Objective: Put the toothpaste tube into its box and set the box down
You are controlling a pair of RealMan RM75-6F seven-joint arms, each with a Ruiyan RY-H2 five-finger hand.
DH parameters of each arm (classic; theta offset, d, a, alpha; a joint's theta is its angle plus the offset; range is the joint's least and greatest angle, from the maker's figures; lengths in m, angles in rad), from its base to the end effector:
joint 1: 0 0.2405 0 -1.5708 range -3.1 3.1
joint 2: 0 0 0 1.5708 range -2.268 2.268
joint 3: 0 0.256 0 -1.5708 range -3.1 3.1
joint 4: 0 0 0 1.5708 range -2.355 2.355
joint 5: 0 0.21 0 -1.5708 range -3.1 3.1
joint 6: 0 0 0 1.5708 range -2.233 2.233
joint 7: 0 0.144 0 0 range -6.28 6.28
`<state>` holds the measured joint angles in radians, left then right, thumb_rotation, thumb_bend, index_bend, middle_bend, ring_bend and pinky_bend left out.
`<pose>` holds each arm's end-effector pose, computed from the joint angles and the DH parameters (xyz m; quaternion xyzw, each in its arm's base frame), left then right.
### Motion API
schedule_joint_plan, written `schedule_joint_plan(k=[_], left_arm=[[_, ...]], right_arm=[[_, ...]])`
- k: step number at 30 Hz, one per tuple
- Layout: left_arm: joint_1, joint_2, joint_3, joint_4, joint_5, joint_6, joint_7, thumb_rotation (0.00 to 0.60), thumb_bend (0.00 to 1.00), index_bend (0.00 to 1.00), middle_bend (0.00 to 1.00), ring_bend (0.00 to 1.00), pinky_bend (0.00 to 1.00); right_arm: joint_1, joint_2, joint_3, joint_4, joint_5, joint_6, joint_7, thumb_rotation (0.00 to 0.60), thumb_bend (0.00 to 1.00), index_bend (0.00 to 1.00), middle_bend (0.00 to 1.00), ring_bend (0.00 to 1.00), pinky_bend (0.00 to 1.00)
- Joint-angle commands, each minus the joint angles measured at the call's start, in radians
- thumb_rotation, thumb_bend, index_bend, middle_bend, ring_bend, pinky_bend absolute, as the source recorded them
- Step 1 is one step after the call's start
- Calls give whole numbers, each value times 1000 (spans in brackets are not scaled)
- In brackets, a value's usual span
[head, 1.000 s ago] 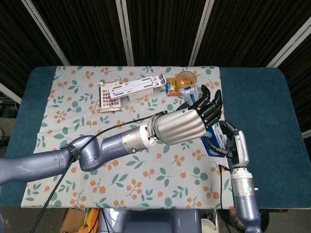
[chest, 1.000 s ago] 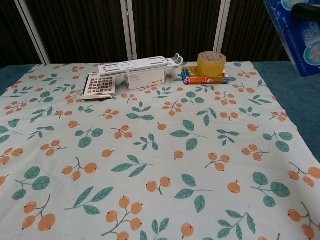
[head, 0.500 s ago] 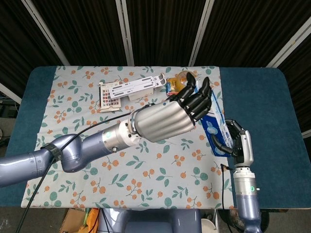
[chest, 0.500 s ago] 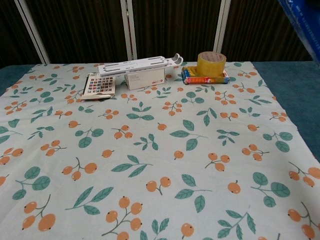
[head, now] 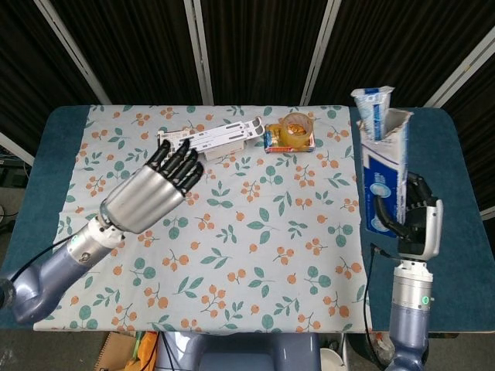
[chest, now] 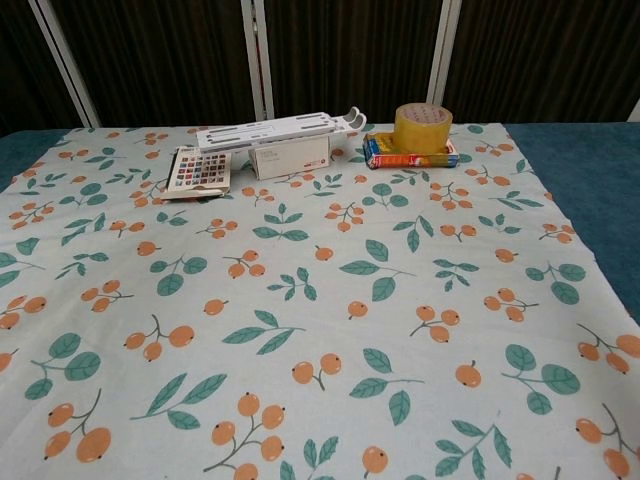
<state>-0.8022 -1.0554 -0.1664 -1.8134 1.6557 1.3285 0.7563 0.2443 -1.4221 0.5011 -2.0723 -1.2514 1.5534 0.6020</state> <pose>-0.0570 0.3125 0.1509 -0.7325 0.1382 -0.4353 0.5048 -0.1493 -0.2638 0.1536 0.1448 -0.5530 0.7957 0.2001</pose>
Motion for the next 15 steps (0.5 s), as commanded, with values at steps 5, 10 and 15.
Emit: schedule_joint_plan(k=[5, 10, 15], left_arm=[[279, -170, 193, 149, -94, 180, -230, 600, 23, 304, 272, 224, 342], [362, -243, 230, 280, -118, 199, -348, 600, 24, 296, 257, 217, 342], [413, -277, 259, 357, -126, 198, -410, 600, 23, 289, 233, 197, 342]], right_arm=[[-39, -93, 78, -28, -37, 178, 126, 600, 370, 438, 508, 442, 441], [-32, -120, 74, -14, -76, 204, 104, 600, 371, 257, 403, 307, 357], [-21, -106, 51, 3, -77, 164, 55, 600, 371, 217, 380, 295, 350]])
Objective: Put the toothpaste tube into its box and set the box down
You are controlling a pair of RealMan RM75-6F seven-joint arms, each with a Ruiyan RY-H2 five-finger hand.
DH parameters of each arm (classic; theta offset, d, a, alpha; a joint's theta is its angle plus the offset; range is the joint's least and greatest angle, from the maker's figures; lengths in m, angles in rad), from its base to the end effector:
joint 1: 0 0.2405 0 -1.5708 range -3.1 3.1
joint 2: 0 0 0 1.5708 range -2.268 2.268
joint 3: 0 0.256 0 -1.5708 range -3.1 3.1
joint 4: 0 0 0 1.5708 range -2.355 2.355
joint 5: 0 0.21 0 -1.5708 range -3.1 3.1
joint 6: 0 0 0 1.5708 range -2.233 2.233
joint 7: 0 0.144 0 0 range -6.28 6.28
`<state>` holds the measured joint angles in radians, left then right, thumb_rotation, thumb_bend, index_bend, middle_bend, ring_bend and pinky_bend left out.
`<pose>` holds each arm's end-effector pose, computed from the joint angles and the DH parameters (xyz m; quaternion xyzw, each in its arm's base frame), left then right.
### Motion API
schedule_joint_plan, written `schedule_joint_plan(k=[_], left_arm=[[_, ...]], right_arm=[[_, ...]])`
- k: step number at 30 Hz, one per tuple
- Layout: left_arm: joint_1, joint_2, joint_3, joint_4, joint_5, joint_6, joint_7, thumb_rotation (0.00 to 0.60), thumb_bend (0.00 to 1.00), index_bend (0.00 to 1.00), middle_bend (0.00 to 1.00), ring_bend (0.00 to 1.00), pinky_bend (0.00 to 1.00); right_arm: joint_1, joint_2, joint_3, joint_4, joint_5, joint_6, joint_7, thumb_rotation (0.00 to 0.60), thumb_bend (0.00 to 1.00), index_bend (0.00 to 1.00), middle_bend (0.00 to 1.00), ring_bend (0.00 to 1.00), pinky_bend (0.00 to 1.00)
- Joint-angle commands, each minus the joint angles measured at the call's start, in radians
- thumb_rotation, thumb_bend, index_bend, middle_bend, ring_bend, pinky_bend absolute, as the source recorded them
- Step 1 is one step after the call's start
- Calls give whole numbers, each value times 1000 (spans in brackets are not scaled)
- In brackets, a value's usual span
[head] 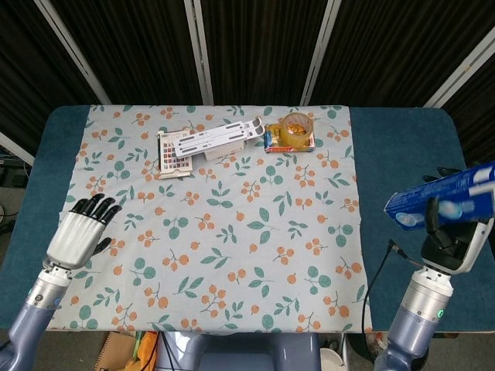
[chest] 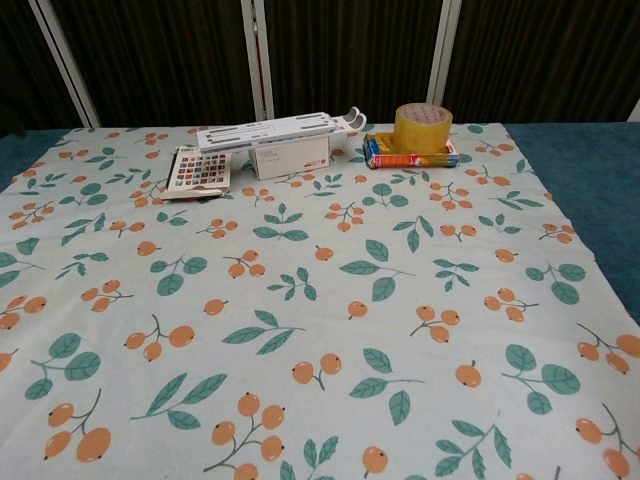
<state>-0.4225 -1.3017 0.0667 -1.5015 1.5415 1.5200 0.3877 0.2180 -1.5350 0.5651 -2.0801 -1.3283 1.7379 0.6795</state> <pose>-0.2438 0.2511 0.0962 -0.7210 -0.1769 -0.3786 0.5527 -0.1471 -0.2500 0.1701 0.0346 -0.4743 0.8652 0.1587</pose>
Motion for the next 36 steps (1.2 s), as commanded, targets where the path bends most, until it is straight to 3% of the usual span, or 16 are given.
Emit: schedule_joint_plan(k=[1, 6, 11, 14, 24, 29, 33, 36], left_arm=[[42, -35, 32, 58, -12, 4, -51, 600, 23, 288, 226, 192, 342], [62, -48, 41, 98, 9, -2, -80, 600, 24, 287, 226, 191, 342], [71, -55, 36, 106, 22, -7, -94, 600, 23, 287, 230, 191, 342], [75, -54, 32, 104, 24, -15, -99, 600, 24, 287, 230, 191, 342], [86, -49, 15, 101, 32, -33, -107, 600, 23, 288, 230, 191, 342], [90, -45, 0, 95, 26, -42, -119, 600, 24, 288, 232, 191, 342], [94, -44, -2, 96, 35, -47, -119, 600, 23, 290, 235, 191, 342], [96, -40, -1, 97, 42, -53, -117, 600, 24, 292, 238, 191, 342]], right_arm=[[7, 10, -20, 16, 0, -29, -30, 600, 379, 247, 397, 323, 374], [3, 21, -19, 20, 26, -40, -62, 600, 508, 541, 610, 578, 557], [-13, 47, -43, 21, 30, -56, -96, 600, 518, 585, 648, 612, 575], [-28, 73, -74, 34, 33, -78, -115, 600, 519, 657, 708, 672, 635], [-24, 123, -183, 110, 65, -208, -245, 600, 521, 670, 719, 683, 645], [21, 137, -275, 169, 27, -315, -412, 600, 521, 670, 719, 683, 644], [78, 97, -342, 294, -58, -369, -616, 600, 520, 670, 719, 683, 645], [109, 59, -380, 347, -40, -426, -761, 600, 521, 670, 719, 683, 644]])
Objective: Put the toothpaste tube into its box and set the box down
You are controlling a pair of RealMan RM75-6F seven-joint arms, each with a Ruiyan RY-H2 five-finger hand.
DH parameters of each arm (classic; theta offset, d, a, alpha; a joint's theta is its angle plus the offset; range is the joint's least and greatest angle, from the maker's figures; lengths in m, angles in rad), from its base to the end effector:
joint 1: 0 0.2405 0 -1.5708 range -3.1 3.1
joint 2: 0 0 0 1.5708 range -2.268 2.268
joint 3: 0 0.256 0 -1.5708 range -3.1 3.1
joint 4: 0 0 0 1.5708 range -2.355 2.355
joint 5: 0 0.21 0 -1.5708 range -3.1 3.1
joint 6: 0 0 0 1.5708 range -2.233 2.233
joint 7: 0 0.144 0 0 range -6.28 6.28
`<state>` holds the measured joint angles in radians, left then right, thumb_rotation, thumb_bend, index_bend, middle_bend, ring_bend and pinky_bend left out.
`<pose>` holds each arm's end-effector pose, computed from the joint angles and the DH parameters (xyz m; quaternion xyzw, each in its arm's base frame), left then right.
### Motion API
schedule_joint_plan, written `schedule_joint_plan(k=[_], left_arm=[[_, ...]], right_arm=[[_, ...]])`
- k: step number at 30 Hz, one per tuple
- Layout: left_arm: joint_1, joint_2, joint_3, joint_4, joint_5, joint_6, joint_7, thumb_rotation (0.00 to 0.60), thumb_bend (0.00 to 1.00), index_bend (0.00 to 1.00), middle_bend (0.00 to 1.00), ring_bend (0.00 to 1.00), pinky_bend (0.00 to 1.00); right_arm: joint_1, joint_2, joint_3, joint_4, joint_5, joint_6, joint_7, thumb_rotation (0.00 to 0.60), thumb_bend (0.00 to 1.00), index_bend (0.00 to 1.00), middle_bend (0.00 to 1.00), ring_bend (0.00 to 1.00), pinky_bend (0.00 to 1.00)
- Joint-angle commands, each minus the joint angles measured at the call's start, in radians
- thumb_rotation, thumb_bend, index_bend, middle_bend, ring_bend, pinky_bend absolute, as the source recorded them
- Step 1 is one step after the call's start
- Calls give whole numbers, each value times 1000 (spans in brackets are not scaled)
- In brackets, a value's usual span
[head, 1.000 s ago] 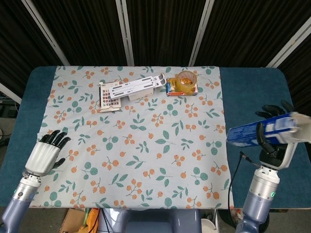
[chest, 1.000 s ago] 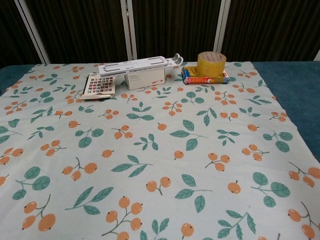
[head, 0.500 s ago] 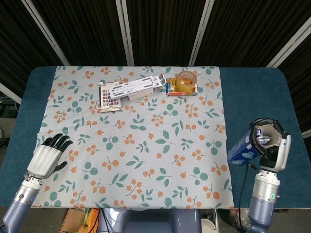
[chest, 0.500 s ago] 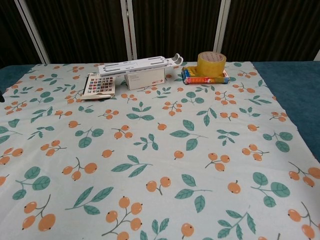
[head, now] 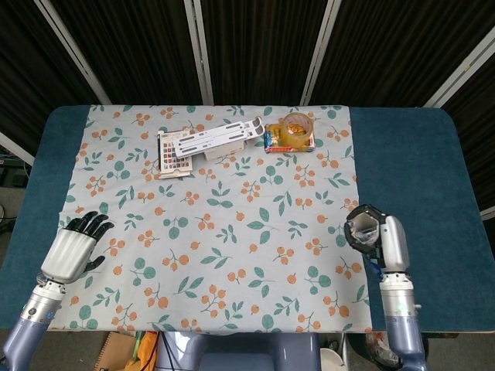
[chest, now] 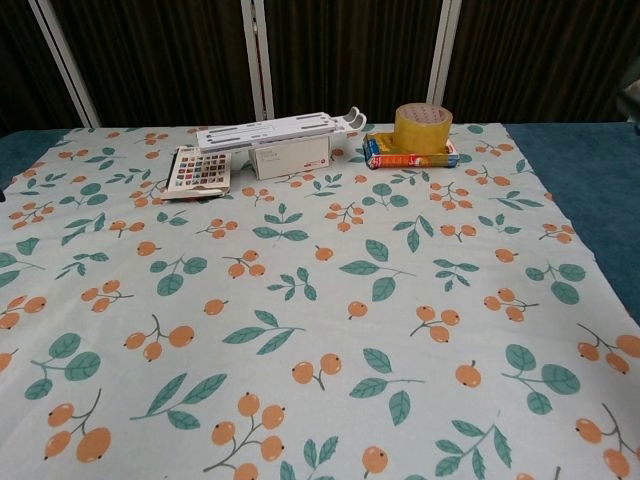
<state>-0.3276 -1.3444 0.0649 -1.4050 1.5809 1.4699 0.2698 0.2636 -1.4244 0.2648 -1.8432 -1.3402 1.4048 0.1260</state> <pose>-0.2767 0.2298 0.0814 -0.7250 -0.2327 -0.3628 0.5372 -0.1903 -0.2530 0.0857 0.4324 -0.5301 0.6073 0.4039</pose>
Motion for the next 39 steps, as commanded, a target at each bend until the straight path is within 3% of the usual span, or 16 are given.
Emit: schedule_joint_plan(k=[1, 5, 15, 16, 19, 21, 22, 25, 32, 36, 39], left_arm=[[2, 4, 1, 0, 4, -5, 1, 600, 24, 293, 238, 191, 342], [4, 13, -2, -3, -1, -17, -1, 600, 23, 295, 235, 191, 342], [8, 9, -20, -24, -49, -76, 24, 600, 23, 288, 231, 191, 342], [8, 9, -20, -26, -50, -79, 28, 600, 23, 288, 231, 191, 342], [9, 7, -23, -35, -54, -88, 39, 600, 23, 282, 227, 191, 342], [10, 6, -24, -37, -51, -90, 46, 600, 23, 278, 224, 191, 342], [10, 6, -25, -36, -51, -91, 47, 600, 23, 276, 222, 191, 342], [11, 3, -30, -36, -53, -94, 46, 600, 23, 273, 217, 191, 342], [17, 8, -43, -35, -66, -98, 49, 600, 24, 273, 213, 188, 317], [22, 14, -53, -43, -78, -96, 49, 600, 24, 270, 207, 180, 306], [26, 20, -60, -49, -83, -91, 49, 600, 23, 264, 198, 176, 302]], right_arm=[[71, -66, -87, 116, -14, -111, -244, 600, 521, 669, 719, 683, 644], [102, -136, -106, 139, 38, -161, -360, 600, 521, 635, 719, 654, 643], [164, -319, -97, 196, 143, -222, -490, 600, 520, 481, 632, 520, 560], [168, -332, -94, 202, 153, -225, -498, 600, 520, 449, 603, 489, 540], [183, -369, -87, 225, 189, -242, -516, 600, 503, 214, 377, 263, 351], [192, -383, -82, 233, 213, -259, -524, 600, 414, 38, 162, 66, 167], [196, -386, -80, 233, 221, -264, -526, 600, 382, 8, 106, 26, 122], [211, -389, -66, 220, 241, -276, -541, 600, 332, 0, 14, 0, 50], [217, -350, -41, 150, 242, -245, -569, 600, 279, 0, 0, 0, 24], [200, -260, -45, 56, 279, -244, -591, 600, 239, 0, 0, 0, 0], [178, -156, -81, -16, 280, -238, -631, 600, 232, 0, 0, 0, 0]])
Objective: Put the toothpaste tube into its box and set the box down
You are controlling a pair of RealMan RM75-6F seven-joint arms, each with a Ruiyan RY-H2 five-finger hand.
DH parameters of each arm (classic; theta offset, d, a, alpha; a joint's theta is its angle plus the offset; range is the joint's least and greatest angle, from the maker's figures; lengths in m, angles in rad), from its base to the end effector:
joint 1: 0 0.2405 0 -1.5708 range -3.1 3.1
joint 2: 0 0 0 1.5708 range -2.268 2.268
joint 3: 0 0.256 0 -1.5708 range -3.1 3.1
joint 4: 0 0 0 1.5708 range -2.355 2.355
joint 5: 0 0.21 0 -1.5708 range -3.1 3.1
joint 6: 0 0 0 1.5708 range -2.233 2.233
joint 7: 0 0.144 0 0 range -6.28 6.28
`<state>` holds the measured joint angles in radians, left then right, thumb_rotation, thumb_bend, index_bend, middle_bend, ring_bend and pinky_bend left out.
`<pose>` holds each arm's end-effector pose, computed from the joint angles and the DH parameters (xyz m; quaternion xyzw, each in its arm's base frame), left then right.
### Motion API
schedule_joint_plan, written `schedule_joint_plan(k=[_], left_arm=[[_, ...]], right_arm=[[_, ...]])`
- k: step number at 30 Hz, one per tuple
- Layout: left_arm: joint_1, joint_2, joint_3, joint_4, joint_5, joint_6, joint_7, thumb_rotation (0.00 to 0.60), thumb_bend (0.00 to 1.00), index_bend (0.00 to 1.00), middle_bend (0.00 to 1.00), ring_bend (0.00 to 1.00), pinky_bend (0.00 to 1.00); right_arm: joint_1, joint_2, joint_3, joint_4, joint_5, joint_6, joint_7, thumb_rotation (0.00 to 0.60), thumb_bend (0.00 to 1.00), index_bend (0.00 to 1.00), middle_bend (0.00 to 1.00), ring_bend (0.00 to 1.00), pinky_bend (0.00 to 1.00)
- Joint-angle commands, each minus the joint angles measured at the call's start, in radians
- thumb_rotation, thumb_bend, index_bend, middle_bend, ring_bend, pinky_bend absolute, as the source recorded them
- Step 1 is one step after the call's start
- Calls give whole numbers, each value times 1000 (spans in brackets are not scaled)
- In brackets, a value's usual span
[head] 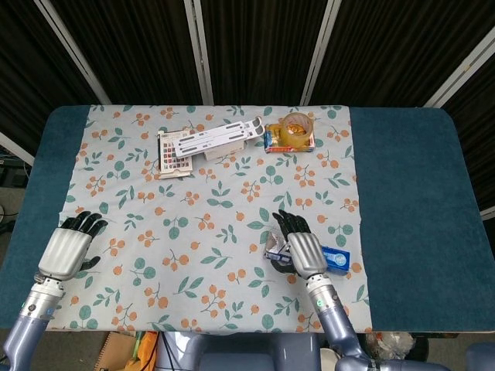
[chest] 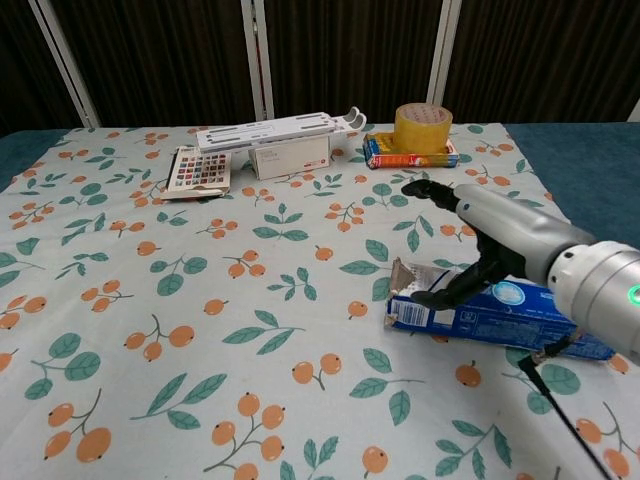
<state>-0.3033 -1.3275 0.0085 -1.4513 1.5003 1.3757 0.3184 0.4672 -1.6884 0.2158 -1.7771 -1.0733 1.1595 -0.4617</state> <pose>-0.2854 0.2349 0.0821 -0.7144 -0.2685 -0.3240 0.5592 -0.1300 -0.2584 -0.0322 0.6282 -0.5227 0.4240 0.3902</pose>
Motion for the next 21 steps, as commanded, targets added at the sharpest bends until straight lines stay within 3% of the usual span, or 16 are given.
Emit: schedule_joint_plan(k=[1, 6, 11, 15, 21], left_arm=[[3, 4, -5, -4, -4, 4, 0, 600, 24, 263, 196, 176, 302], [8, 20, -19, -24, -4, 21, 6, 600, 23, 241, 169, 150, 280], [27, 51, -27, -65, -16, 42, -2, 600, 16, 150, 59, 70, 215], [50, 86, -22, -102, -19, 63, -8, 600, 15, 97, 9, 36, 196], [99, 106, -5, -89, 17, 140, -26, 600, 13, 38, 0, 0, 95]], right_arm=[[-30, 127, -39, -93, 12, 10, -48, 600, 232, 0, 0, 0, 0], [-92, 345, -104, -187, -40, 27, -21, 600, 230, 0, 0, 0, 0], [-170, 540, -175, -153, -190, 83, 77, 600, 230, 0, 0, 0, 0], [-246, 608, -224, -76, -325, 190, 173, 600, 230, 0, 0, 0, 0], [-353, 613, -251, 92, -440, 380, 295, 600, 230, 0, 0, 0, 0]])
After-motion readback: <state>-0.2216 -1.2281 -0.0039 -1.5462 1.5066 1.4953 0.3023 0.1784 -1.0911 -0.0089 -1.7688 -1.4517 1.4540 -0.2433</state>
